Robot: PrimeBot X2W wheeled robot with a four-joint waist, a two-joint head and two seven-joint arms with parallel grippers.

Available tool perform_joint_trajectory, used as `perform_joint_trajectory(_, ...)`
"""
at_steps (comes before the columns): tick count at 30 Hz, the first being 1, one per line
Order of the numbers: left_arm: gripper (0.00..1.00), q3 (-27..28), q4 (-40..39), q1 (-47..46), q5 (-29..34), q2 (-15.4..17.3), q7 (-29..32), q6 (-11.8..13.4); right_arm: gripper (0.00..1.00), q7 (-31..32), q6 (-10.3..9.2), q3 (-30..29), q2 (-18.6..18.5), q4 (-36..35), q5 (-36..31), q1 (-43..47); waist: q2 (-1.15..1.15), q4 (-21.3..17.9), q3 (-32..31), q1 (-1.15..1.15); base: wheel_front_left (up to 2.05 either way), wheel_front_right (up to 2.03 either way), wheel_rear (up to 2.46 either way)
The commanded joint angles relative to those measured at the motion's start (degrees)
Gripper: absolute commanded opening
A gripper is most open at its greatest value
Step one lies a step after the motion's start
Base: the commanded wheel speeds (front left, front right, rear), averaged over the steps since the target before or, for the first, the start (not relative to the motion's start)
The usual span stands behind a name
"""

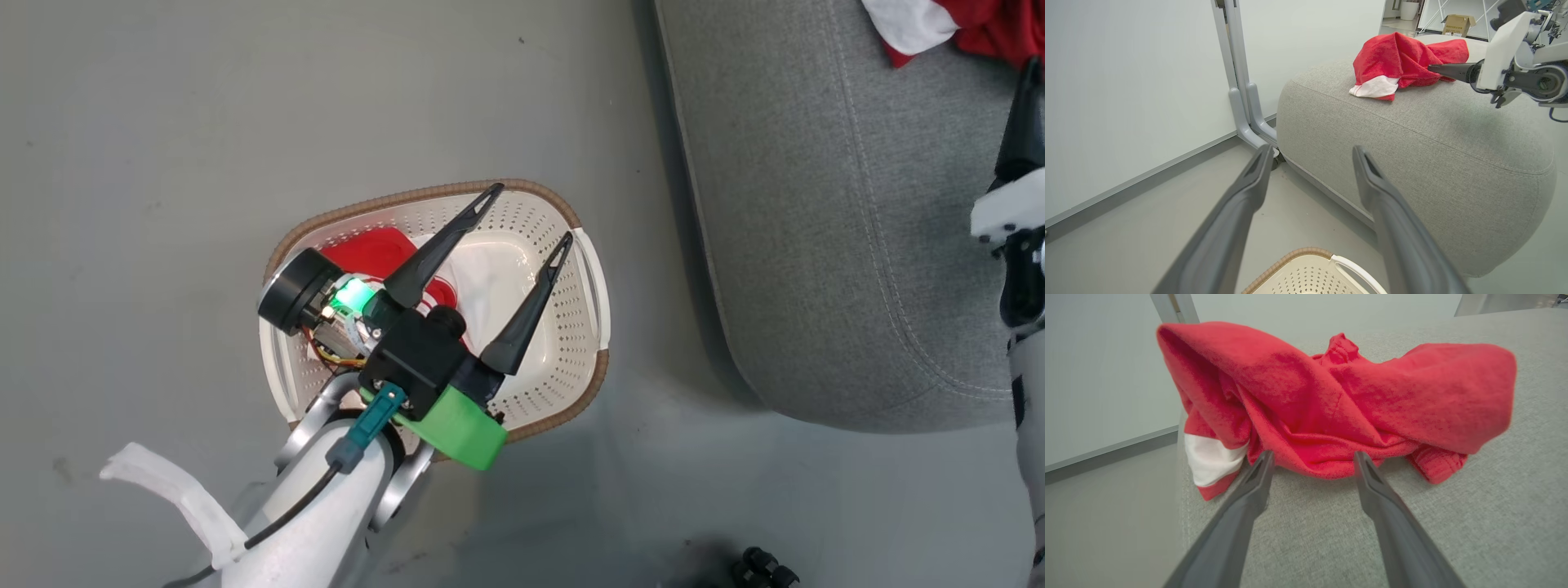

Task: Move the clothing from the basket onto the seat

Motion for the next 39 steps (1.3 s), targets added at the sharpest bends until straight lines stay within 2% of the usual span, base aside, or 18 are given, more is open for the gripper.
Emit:
perform_joint_trajectory(1,1.0,0.5,0.2,0.3,-0.5,0.4,-0.6,0.6,1.0,-0.2,-0.02,-0.6,0.7,-1.5,-0.7,2.3,0.0,-0.8,-1.6,0.0,0.0,0.0,0.0)
perform_joint_trajectory(7,1.0,2.2,1.1,3.0,-1.9,1.0,-1.8,2.5,1.0,-0.2,-0.02,-2.3,4.5,-10.2,-3.7,10.5,0.0,-1.5,-5.6,0.0,0.0,0.0,0.0)
perform_joint_trajectory(10,1.0,3.7,1.8,4.8,-3.1,0.7,-3.0,4.1,1.0,-0.2,-0.02,-1.2,6.6,-15.3,-6.2,14.8,0.0,-0.9,-8.6,0.0,0.0,0.0,0.0)
perform_joint_trajectory(17,1.0,7.8,2.9,8.5,-6.0,0.0,-5.7,8.0,1.0,-0.2,-0.02,3.0,10.6,-26.2,-9.9,24.2,0.0,2.0,-15.7,0.0,0.0,0.0,0.0)
perform_joint_trajectory(27,1.0,16.2,4.1,13.9,-9.8,0.8,-7.7,12.9,1.0,3.0,-0.02,7.9,13.1,-38.1,-12.5,33.4,0.0,7.3,-21.0,0.0,0.0,0.0,0.0)
perform_joint_trajectory(33,1.0,20.4,3.5,18.3,-10.8,0.9,-8.0,14.1,1.0,6.4,-0.02,8.7,13.7,-43.8,-13.6,37.9,0.0,9.9,-23.7,0.0,0.0,0.0,0.0)
perform_joint_trajectory(39,1.0,22.4,2.6,22.9,-10.0,0.0,-8.0,13.5,1.0,8.9,-0.02,9.0,13.9,-46.6,-14.1,41.5,0.0,10.7,-26.4,0.0,0.0,0.0,0.0)
